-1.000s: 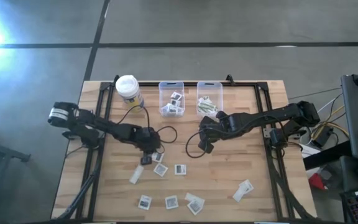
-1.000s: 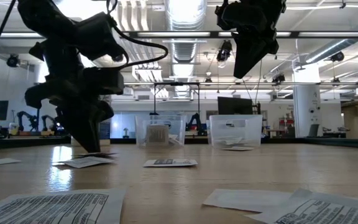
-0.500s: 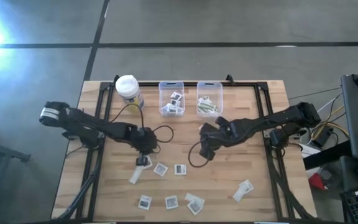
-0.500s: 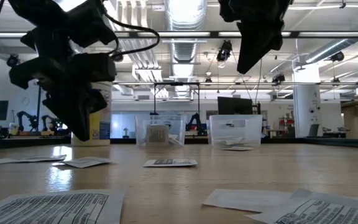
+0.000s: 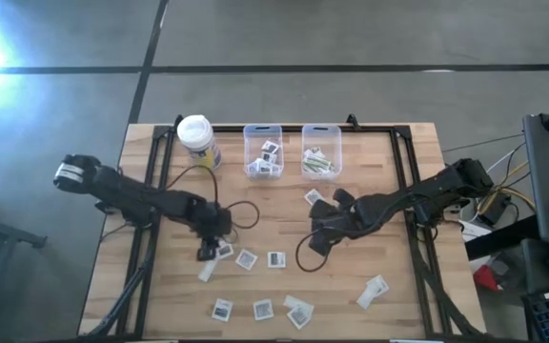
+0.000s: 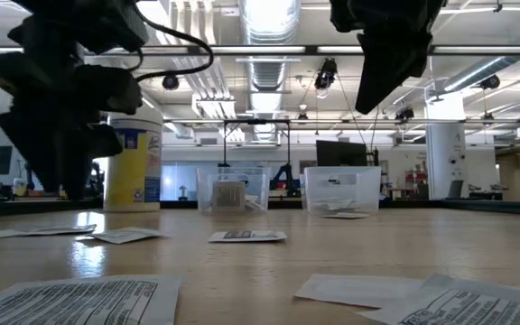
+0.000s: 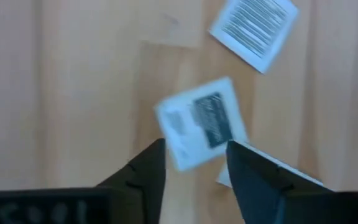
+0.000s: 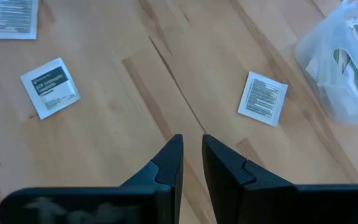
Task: Pick & Place First Aid Supplies
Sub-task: Put the towelette pack into the left transparent bin
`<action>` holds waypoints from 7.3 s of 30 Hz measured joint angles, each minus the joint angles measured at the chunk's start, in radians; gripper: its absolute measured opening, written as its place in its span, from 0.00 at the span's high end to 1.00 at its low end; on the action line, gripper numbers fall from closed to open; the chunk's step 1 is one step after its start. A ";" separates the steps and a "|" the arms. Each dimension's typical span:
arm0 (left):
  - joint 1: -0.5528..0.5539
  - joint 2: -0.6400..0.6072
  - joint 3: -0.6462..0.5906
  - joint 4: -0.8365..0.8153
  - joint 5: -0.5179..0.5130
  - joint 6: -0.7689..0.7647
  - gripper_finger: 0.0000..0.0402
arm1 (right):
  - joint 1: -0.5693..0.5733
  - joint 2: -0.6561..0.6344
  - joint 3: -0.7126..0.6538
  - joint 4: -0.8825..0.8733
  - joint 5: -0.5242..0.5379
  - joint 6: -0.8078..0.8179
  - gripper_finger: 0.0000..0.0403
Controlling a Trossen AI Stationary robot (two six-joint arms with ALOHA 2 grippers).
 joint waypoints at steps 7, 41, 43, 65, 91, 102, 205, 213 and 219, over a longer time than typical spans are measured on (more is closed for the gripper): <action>-0.081 0.025 -0.001 0.001 -0.049 -0.133 0.49 | 0.000 0.000 -0.019 0.018 0.000 0.004 0.86; -0.095 0.262 -0.022 0.054 -0.183 -0.351 0.51 | 0.000 0.000 -0.024 0.040 0.002 -0.004 0.86; -0.095 0.261 -0.023 0.055 -0.191 -0.366 0.55 | 0.000 0.000 -0.024 0.042 0.002 -0.004 0.86; -0.109 0.202 -0.006 0.093 -0.329 -0.237 1.00 | 0.000 -0.001 -0.024 0.049 0.002 -0.005 0.86; 0.080 -0.077 0.014 0.392 -0.726 0.012 1.00 | 0.000 -0.001 -0.024 0.043 0.000 -0.008 0.86; 0.405 -0.022 0.075 0.614 -0.616 0.178 1.00 | 0.000 -0.001 -0.024 0.043 0.034 -0.017 0.86; -0.298 -0.224 0.005 -0.016 -0.407 -0.212 0.62 | -0.235 0.136 -0.162 0.274 0.056 0.058 0.63; -0.297 -0.225 -0.019 -0.018 -0.408 -0.222 0.62 | -0.257 0.197 -0.159 0.279 0.055 0.051 0.62; -0.296 -0.225 -0.025 -0.019 -0.409 -0.238 0.62 | -0.264 0.224 -0.158 0.287 0.053 0.047 0.62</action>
